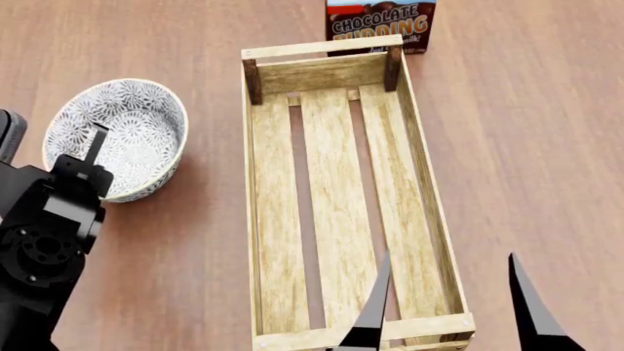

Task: Pick up the bowl on the left and put it in the tray.

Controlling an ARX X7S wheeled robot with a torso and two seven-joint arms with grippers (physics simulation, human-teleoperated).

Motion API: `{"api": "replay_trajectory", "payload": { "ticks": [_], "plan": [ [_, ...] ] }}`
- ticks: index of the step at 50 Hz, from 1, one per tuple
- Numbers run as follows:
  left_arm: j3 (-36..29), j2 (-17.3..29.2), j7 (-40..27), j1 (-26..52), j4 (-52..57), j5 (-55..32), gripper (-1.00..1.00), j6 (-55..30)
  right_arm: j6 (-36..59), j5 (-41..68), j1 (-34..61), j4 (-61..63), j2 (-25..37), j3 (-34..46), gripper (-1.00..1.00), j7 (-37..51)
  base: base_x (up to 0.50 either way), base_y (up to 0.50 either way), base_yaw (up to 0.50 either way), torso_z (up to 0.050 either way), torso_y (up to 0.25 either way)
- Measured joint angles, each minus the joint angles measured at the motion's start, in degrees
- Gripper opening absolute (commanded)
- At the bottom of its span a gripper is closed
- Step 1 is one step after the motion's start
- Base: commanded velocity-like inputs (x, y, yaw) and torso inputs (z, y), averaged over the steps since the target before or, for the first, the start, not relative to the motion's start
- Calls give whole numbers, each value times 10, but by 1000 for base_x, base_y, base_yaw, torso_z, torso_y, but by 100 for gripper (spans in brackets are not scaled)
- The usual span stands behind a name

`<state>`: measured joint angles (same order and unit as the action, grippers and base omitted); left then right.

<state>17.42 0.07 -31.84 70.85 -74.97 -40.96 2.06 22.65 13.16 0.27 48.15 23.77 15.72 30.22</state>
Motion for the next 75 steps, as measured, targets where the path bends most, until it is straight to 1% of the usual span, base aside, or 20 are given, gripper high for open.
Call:
{"api": "replay_trajectory", "payload": {
  "ticks": [13, 19, 29, 35, 43, 49, 55, 62, 75],
  "plan": [
    [35, -1, -2, 5, 0, 23, -100, -5, -4, 2, 0, -3, 2, 0, 100, 1, 0, 0, 0, 0, 0],
    [34, -1, -2, 11, 0, 15, -100, -6, -4, 2, 1, -3, 2, 1, 100, 2, 0, 0, 0, 0, 0],
    [-16, -1, -6, 28, 11, -51, -100, -11, -4, 2, 1, -3, 3, 3, 100, 3, 0, 0, 0, 0, 0],
    [-59, 1, -25, 21, 65, -97, -100, -29, -2, 3, 2, -3, 4, 4, 100, 4, 0, 0, 0, 0, 0],
    [-100, 5, -54, 6, 146, -141, -100, -56, -2, 3, 3, -3, 5, 6, 100, 6, 0, 0, 0, 0, 0],
    [-122, 11, -75, -9, 207, -174, -100, -99, -2, 3, 4, -2, 6, 7, 100, 7, 0, 0, 0, 0, 0],
    [-141, 24, -98, -25, 274, -212, -100, -170, -1, 3, 5, -2, 6, 8, 100, 8, 0, 0, 0, 0, 0],
    [-155, 41, -131, -45, 354, -260, -100, -253, 0, 3, 6, -1, 7, 11, 100, 9, 0, 0, 0, 0, 0],
    [-174, 66, -198, -57, 467, -335, -100, -377, -1, 2, 8, -3, 7, 16, 100, 9, 0, 0, 0, 0, 0]
  ]
}}
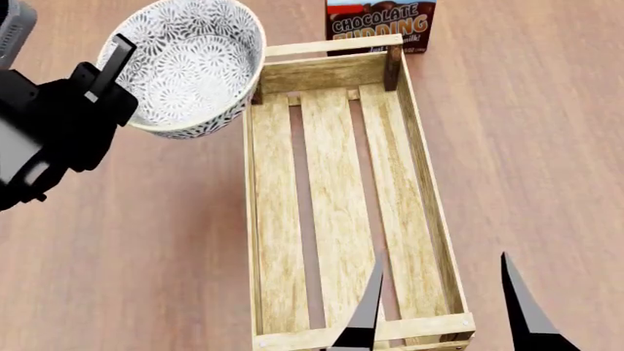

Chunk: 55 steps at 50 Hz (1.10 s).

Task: Pick up the bowl on the left and put it in the tray.

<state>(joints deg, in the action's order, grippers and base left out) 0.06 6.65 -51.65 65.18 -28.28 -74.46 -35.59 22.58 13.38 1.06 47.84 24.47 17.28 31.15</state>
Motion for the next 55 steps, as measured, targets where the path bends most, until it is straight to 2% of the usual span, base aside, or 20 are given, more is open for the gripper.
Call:
{"api": "replay_trajectory", "payload": {
  "ticks": [11, 21, 55],
  "plan": [
    [-12, 2, -61, 12, 63, -62, -100, -78, 3, 2, 2, 4, 1, 1, 100, 2, 0, 0, 0, 0, 1],
    [-26, -8, -82, 16, 82, -95, -100, -113, 5, 5, 2, 9, 3, 0, 100, 5, 0, 0, 0, 0, 0],
    [-82, -34, -72, -8, 96, -124, -100, -116, 4, 8, 2, 15, 9, 0, 100, 11, 0, 0, 0, 0, 0]
  ]
}}
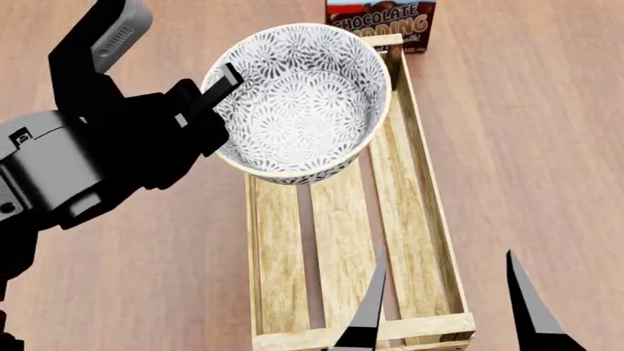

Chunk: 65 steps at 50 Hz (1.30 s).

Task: Pick up the bowl on the left and put it in the tray.

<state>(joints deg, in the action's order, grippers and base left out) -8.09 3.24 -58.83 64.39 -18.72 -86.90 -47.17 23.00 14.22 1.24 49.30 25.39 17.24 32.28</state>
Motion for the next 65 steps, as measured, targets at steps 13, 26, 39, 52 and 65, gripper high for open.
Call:
{"api": "replay_trajectory", "payload": {
  "ticks": [13, 26, 39, 52, 65],
  "plan": [
    [-24, -6, 14, -8, -9, 1, -100, 17, -1, 3, -1, 3, 3, -3, 100, 2, 0, 0, 0, 0, 1],
    [-54, -10, 29, -14, -30, 7, -100, 34, 0, 7, 0, 6, 6, -5, 100, 5, 0, 0, 0, 0, 0],
    [-86, -10, 41, -18, -41, 12, -100, 49, 2, 10, 1, 8, 8, -5, 100, 8, 0, 0, 0, 0, 1],
    [-107, -10, 59, -29, -53, 15, -100, 73, 0, 10, 1, 7, 9, -3, 100, 9, 0, 0, 0, 0, 0],
    [-128, -9, 82, -36, -76, 18, -100, 94, -1, 11, 1, 6, 11, -1, 100, 11, 0, 0, 0, 0, 1]
  ]
}}
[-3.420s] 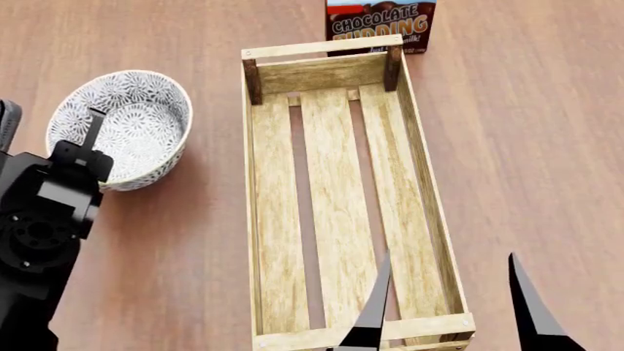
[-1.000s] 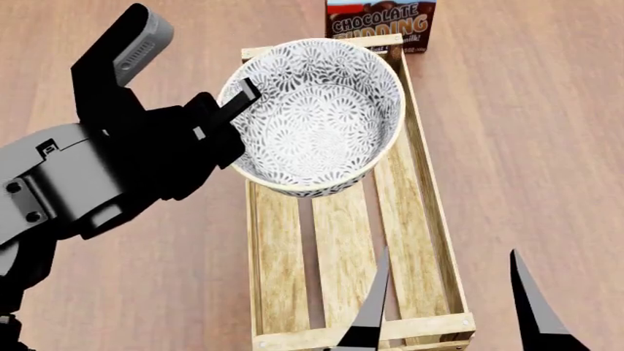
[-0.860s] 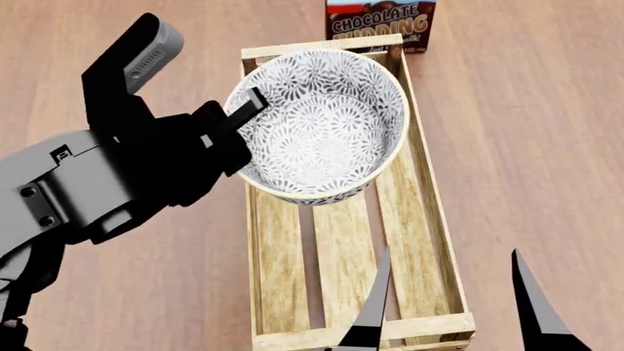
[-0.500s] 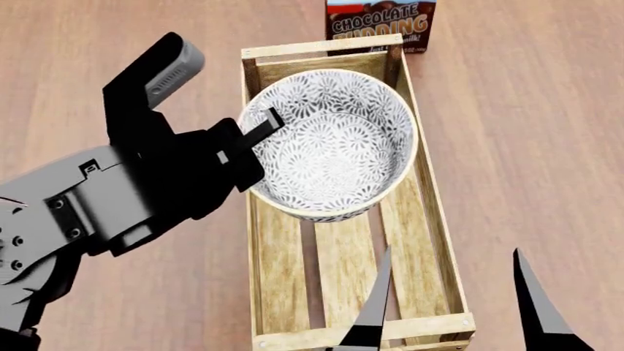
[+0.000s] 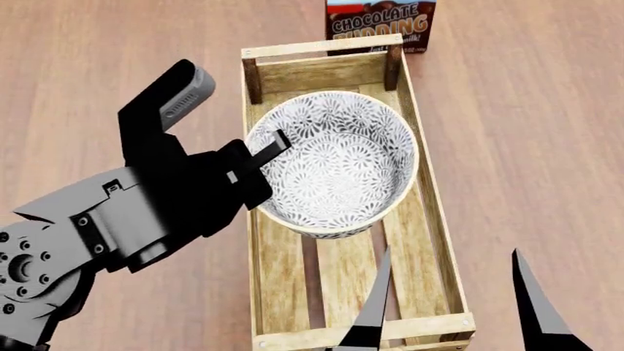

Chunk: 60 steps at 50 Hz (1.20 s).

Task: Pick up the bowl on the left and put it in the tray.

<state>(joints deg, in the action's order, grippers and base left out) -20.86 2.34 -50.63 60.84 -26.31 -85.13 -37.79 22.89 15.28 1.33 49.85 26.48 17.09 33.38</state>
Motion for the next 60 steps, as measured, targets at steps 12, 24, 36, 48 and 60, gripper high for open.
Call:
{"api": "replay_trajectory", "payload": {
  "ticks": [12, 24, 36, 48, 60],
  "plan": [
    [-17, -3, 19, 3, -24, -2, -100, 17, -2, 0, 0, -2, 1, 1, 100, 1, 0, 0, 0, 0, 1],
    [-38, -9, 41, 13, -56, -7, -100, 37, -3, 4, -1, 0, 4, -2, 100, 4, 0, 0, 0, 0, 0],
    [-71, -12, 61, 31, -93, -13, -100, 57, -3, 7, -1, 1, 6, -4, 100, 6, 0, 0, 0, 0, 0],
    [-101, -12, 75, 43, -119, -25, -100, 74, -3, 9, -2, 2, 9, -6, 100, 8, 0, 0, 0, 1, 1],
    [-127, -11, 90, 49, -143, -33, -100, 91, -6, 12, -2, 2, 10, -6, 100, 10, 0, 0, 0, 0, 0]
  ]
}}
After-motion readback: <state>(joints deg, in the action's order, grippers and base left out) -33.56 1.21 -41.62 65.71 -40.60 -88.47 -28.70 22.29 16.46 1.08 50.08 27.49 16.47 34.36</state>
